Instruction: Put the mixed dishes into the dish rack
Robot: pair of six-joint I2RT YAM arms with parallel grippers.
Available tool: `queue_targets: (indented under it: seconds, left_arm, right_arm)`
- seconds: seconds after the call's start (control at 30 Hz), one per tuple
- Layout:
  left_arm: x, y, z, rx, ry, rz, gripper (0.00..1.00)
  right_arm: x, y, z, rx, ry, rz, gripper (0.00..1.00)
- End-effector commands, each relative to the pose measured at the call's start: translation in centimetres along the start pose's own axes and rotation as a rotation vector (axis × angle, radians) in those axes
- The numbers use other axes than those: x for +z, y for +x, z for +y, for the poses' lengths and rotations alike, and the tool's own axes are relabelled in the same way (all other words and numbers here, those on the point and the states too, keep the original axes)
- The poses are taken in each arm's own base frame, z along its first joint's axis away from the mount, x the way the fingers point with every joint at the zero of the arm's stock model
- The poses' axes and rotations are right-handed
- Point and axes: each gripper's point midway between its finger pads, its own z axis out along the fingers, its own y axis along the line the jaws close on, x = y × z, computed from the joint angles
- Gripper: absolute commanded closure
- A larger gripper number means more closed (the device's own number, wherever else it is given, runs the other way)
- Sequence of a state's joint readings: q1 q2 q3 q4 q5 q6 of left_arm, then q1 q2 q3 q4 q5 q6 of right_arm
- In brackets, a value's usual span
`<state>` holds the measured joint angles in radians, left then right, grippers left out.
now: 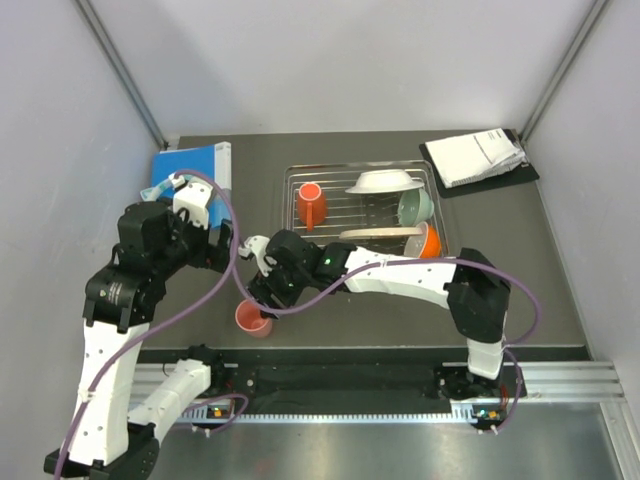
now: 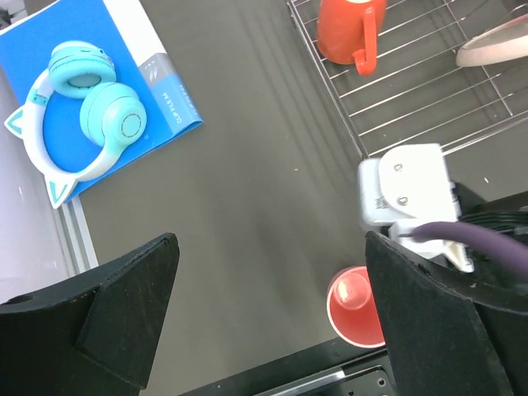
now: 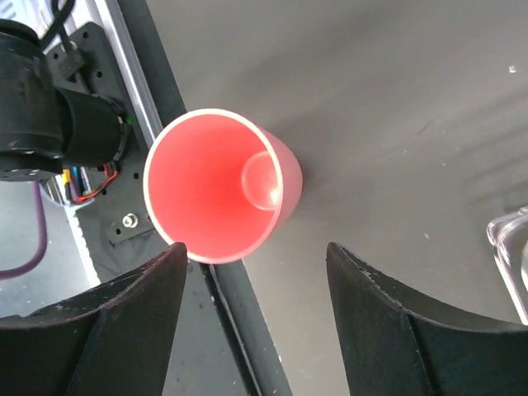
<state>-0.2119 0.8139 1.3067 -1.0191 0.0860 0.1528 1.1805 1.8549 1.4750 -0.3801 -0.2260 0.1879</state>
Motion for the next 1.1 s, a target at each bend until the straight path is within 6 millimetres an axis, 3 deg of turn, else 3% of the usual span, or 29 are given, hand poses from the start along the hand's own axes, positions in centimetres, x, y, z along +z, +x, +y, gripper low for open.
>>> queue_targets:
  seconds: [0.0, 0.2, 0.3, 0.33, 0.43, 0.5, 0.53, 0.57, 0.63, 0.67, 0.73, 0.77, 0.83, 0.87, 0.9, 0.93, 0.97, 1.0, 1.03, 1.07]
  left_arm:
    - [-0.9, -0.7, -0.2, -0.027, 0.0, -0.032, 0.01]
    - [-1.9, -1.4, -0.2, -0.017, 0.005, -0.053, 0.01]
    - [-2.4, -1.9, -0.9, 0.001, 0.051, -0.051, 0.01]
    - [-2.7, -2.3, -0.9, 0.005, 0.052, -0.055, 0.01]
    - [-2.8, -3.8, -0.4, 0.023, 0.031, -0.101, 0.01]
    - [-2.9, -5.0, -0.1, 0.021, 0.02, -0.13, 0.01]
    - [-3.0, -6.1, -0.3, 0.017, 0.032, -0.153, 0.01]
    - [-3.1, -7.4, -0.2, 0.019, 0.034, -0.193, 0.01]
    - [-3.8, -10.1, -0.2, 0.027, 0.042, -0.271, 0.01]
    - [-4.2, -11.6, 0.0, 0.034, 0.034, -0.323, 0.01]
    - [-5.0, -14.1, 0.1, 0.034, 0.033, -0.391, 0.01]
    - [-5.3, -15.0, 0.0, 0.034, 0.039, -0.416, 0.01]
    - [-5.3, -16.3, -0.1, -0.008, 0.053, -0.436, 0.01]
    - [-5.3, -16.6, -0.3, -0.025, 0.066, -0.449, 0.01]
    - [-4.9, -16.9, -0.5, -0.039, 0.08, -0.458, 0.01]
    - [-4.6, -17.1, -0.9, -0.064, 0.108, -0.465, 0.01]
    - [-4.4, -17.2, -1.6, -0.064, 0.147, -0.471, 0.01]
    - [-4.1, -17.6, -1.8, -0.054, 0.163, -0.491, 0.01]
    - [-4.0, -18.0, -2.2, -0.11, 0.19, -0.495, 0.01]
    - [-3.9, -18.4, -2.5, -0.12, 0.21, -0.503, 0.01]
  right_arm:
    - [1.4, -1.0, 0.8, -0.027, -0.039, -0.003, 0.33]
    - [4.3, 0.7, 0.0, -0.028, -0.041, 0.064, 0.42]
    - [5.4, 1.3, -0.3, -0.03, -0.039, 0.083, 0.57]
    - [5.6, 1.6, -0.4, -0.028, -0.037, 0.09, 0.72]
    - [4.9, 1.6, -0.5, -0.032, -0.027, 0.093, 1.0]
    - [2.7, -0.3, 0.0, -0.043, -0.028, 0.037, 1.0]
    - [1.9, -0.8, 0.2, -0.044, -0.031, 0.019, 1.0]
    - [-0.5, -2.7, 0.7, -0.053, -0.037, -0.043, 1.0]
    - [-2.9, -4.5, 1.0, -0.043, -0.052, -0.111, 1.0]
    - [-5.4, -6.4, 0.8, -0.036, -0.054, -0.175, 1.0]
    - [-8.0, -7.9, 1.4, -0.004, -0.113, -0.231, 1.0]
    - [-10.9, -10.0, 1.1, -0.002, -0.127, -0.32, 1.0]
    - [-13.1, -10.5, 1.4, 0.059, -0.207, -0.382, 1.0]
    - [-16.7, -12.9, 1.3, 0.043, -0.232, -0.518, 1.0]
    - [-17.2, -11.9, 1.5, 0.102, -0.304, -0.522, 1.0]
    - [-18.8, -12.4, 0.2, 0.125, -0.316, -0.584, 1.0]
    - [-21.3, -12.7, 0.7, 0.124, -0.356, -0.65, 1.0]
    - [-22.4, -12.3, 1.3, 0.147, -0.458, -0.714, 1.0]
    - [-23.9, -12.3, 0.3, 0.173, -0.478, -0.771, 1.0]
    - [-25.8, -12.3, 0.7, 0.163, -0.525, -0.833, 1.0]
